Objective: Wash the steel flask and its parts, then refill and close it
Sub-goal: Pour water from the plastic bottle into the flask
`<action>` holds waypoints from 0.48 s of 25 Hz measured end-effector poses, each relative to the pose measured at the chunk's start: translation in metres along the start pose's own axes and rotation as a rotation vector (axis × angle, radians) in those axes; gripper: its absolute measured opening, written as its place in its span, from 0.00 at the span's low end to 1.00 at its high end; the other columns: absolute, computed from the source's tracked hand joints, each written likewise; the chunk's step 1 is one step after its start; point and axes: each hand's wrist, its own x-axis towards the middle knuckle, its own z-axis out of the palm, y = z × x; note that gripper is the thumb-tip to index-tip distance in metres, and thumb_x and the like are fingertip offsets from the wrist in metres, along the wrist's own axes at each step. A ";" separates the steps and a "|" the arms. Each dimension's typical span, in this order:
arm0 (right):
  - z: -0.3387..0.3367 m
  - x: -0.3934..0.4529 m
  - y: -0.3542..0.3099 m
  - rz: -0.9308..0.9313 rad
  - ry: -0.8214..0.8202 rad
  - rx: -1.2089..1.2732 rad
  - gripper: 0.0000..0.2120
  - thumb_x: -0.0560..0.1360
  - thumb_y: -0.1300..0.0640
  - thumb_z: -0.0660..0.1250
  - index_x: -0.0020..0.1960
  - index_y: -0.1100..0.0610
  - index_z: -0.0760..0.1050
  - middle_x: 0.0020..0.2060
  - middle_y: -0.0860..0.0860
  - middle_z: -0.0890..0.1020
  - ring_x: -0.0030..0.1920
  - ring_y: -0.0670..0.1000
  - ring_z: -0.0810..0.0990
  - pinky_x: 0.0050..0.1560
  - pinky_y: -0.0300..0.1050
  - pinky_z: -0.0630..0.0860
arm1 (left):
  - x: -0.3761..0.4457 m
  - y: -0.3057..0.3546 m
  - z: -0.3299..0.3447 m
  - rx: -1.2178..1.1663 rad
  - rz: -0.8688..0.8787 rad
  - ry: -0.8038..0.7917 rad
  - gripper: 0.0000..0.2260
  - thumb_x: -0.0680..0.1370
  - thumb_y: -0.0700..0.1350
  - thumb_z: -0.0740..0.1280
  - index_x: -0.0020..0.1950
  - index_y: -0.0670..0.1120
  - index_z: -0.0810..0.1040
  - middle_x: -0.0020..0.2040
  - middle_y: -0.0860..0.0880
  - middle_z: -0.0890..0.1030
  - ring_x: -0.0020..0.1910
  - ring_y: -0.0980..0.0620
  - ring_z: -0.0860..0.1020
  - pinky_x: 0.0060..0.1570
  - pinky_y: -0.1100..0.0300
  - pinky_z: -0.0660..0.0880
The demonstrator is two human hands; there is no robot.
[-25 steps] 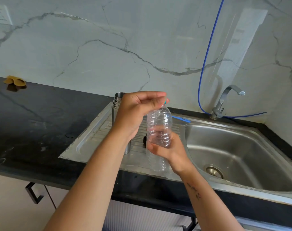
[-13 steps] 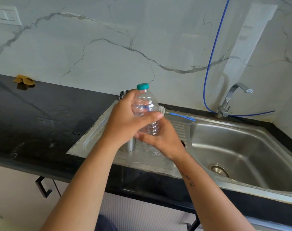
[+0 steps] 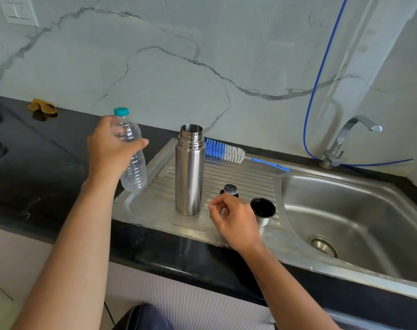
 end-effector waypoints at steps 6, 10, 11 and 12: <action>0.007 0.002 0.011 -0.016 0.032 -0.013 0.03 0.77 0.53 0.70 0.44 0.49 0.78 0.35 0.40 0.79 0.35 0.45 0.77 0.33 0.39 0.73 | 0.051 -0.038 0.024 0.058 -0.011 0.169 0.31 0.69 0.47 0.81 0.69 0.47 0.72 0.64 0.47 0.78 0.60 0.48 0.79 0.54 0.54 0.76; 0.010 0.003 0.013 -0.007 0.030 -0.056 0.04 0.76 0.53 0.70 0.43 0.47 0.78 0.35 0.40 0.79 0.36 0.42 0.77 0.34 0.38 0.73 | 0.064 -0.053 0.035 0.071 -0.027 0.169 0.32 0.70 0.47 0.81 0.69 0.46 0.72 0.65 0.46 0.77 0.61 0.48 0.78 0.55 0.55 0.75; 0.010 0.003 0.013 -0.002 0.034 -0.061 0.04 0.76 0.53 0.70 0.43 0.48 0.78 0.35 0.40 0.79 0.36 0.42 0.77 0.34 0.38 0.73 | 0.064 -0.055 0.037 0.075 -0.024 0.158 0.32 0.70 0.47 0.81 0.69 0.46 0.71 0.66 0.47 0.77 0.60 0.49 0.77 0.54 0.55 0.74; 0.011 0.003 0.013 0.005 0.042 -0.064 0.04 0.76 0.53 0.70 0.43 0.48 0.78 0.35 0.40 0.79 0.36 0.42 0.77 0.34 0.39 0.73 | 0.064 -0.056 0.040 0.078 -0.022 0.144 0.32 0.70 0.47 0.81 0.70 0.46 0.71 0.66 0.47 0.77 0.59 0.50 0.77 0.54 0.56 0.74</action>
